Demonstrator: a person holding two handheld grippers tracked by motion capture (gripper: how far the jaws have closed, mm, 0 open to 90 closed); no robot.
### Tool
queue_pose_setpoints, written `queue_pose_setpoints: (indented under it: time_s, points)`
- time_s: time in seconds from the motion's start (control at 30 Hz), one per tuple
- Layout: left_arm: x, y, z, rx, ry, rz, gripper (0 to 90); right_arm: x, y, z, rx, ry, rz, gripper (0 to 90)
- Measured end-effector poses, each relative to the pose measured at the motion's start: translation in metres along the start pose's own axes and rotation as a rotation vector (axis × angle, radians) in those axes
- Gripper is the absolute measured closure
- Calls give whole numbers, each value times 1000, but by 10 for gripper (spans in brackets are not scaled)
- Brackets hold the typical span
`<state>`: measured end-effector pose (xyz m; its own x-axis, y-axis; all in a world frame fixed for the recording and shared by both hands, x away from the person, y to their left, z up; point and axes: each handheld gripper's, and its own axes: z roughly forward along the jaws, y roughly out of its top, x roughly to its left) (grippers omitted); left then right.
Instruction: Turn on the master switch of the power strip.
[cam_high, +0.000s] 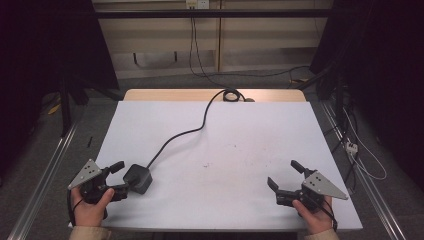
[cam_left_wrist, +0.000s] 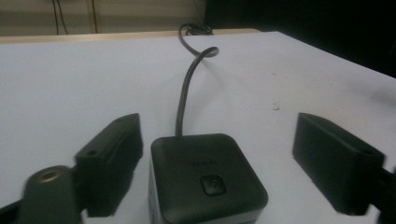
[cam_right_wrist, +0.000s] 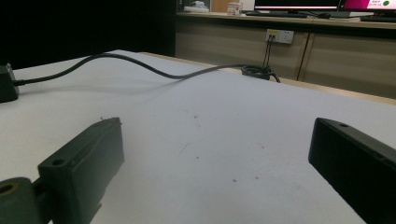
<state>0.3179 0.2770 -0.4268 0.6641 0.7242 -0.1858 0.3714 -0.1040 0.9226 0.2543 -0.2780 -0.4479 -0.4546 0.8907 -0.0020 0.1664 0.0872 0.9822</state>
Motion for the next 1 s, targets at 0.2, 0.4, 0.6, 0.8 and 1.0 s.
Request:
queue_pose_setpoints:
  time_s: [0.2, 0.4, 0.6, 0.8, 1.0]
  points:
    - [0, 1, 1, -15, 17, -3, 76, -1, 0, 0, 1, -2, 3, 33]
    - [0, 1, 3, -16, 19, -2, 62, -1, 0, 0, 0, -2, 2, 33]
    - [-1, 1, 6, -13, 9, 9, 62, -1, 0, 0, 0, -2, 2, 33]
    - [-5, 4, 11, -19, -2, 11, 62, 0, 0, -1, -2, -2, -1, 33]
    - [-9, 7, 17, -22, -14, 19, 62, -1, 0, -1, -1, -5, 1, 33]
